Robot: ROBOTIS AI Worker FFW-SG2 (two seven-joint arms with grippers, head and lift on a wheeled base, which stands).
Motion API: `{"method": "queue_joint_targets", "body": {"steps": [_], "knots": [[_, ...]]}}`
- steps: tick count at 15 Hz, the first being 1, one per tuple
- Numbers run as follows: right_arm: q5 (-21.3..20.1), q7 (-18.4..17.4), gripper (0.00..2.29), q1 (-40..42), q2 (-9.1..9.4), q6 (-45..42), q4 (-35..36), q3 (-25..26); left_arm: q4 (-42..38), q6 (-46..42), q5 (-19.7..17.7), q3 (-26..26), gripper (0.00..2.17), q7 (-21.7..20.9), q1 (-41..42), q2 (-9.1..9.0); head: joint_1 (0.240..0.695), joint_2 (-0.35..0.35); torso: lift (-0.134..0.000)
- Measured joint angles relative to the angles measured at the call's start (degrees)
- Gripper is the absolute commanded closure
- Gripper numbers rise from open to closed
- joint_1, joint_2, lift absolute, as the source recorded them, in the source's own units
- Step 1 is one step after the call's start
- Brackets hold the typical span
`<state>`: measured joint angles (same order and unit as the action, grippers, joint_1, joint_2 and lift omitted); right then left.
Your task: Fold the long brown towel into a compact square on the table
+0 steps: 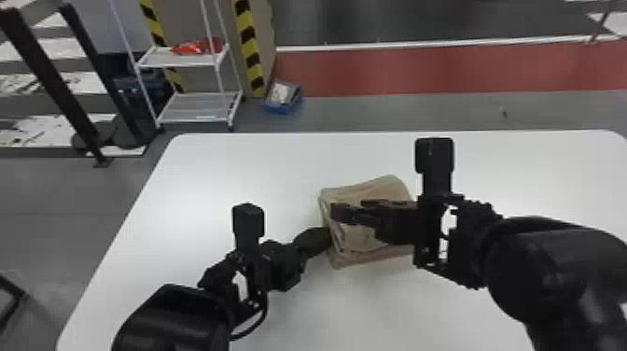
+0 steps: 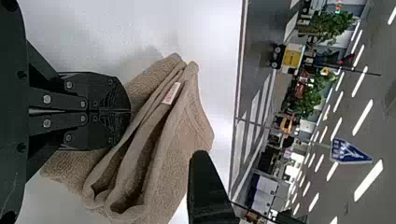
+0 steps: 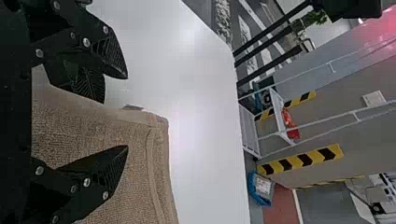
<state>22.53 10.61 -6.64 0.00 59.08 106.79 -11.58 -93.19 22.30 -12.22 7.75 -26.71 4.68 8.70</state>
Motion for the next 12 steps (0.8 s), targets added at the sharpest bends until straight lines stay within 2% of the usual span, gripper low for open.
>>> {"method": "queue_joint_targets", "body": {"steps": [1, 3, 4, 5, 6, 9, 10, 12], "knots": [[0.5, -0.1, 0.1, 1.5, 0.0, 0.1, 2.0, 1.1, -0.5, 0.0, 0.0, -0.3, 1.38, 0.0, 0.3, 0.0, 0.695, 0.113, -0.123], [0.8, 0.8, 0.63, 4.8, -0.64, 1.2, 6.2, 3.8, -1.4, 0.0, 0.0, -0.8, 1.38, 0.0, 0.8, 0.0, 0.695, 0.094, -0.123], [0.9, 2.0, 1.41, 6.5, -1.69, 1.6, 8.3, 5.4, -1.9, 0.0, 0.0, -1.1, 1.38, 0.1, 1.1, 0.0, 0.695, 0.083, -0.123], [0.9, 3.3, 1.73, 8.3, -2.76, 2.3, 10.3, 7.3, -2.3, 0.0, 0.0, -1.5, 1.38, 0.0, 1.5, 0.0, 0.695, 0.069, -0.123], [0.8, 5.1, 1.9, 9.7, -3.4, 3.4, 11.9, 9.3, -2.7, 0.0, 0.0, -1.9, 1.37, 0.0, 1.8, 0.0, 0.695, 0.057, -0.123], [0.7, 10.5, 1.95, 15.3, -4.18, 4.7, 16.0, 16.4, -3.7, -1.0, 0.0, -3.5, 1.37, -0.2, 2.5, 0.15, 0.695, 0.014, -0.123], [0.6, 11.7, 1.95, 17.3, -4.31, 4.1, 17.0, 18.2, -3.9, -2.1, -0.1, -4.6, 1.29, -0.1, 2.8, 0.22, 0.695, 0.008, -0.123], [0.2, 13.5, 1.95, 20.2, -4.39, 3.5, 17.8, 20.3, -4.0, -5.2, -1.1, -7.7, 1.28, 0.3, 3.0, 0.27, 0.695, 0.018, -0.123]]}}
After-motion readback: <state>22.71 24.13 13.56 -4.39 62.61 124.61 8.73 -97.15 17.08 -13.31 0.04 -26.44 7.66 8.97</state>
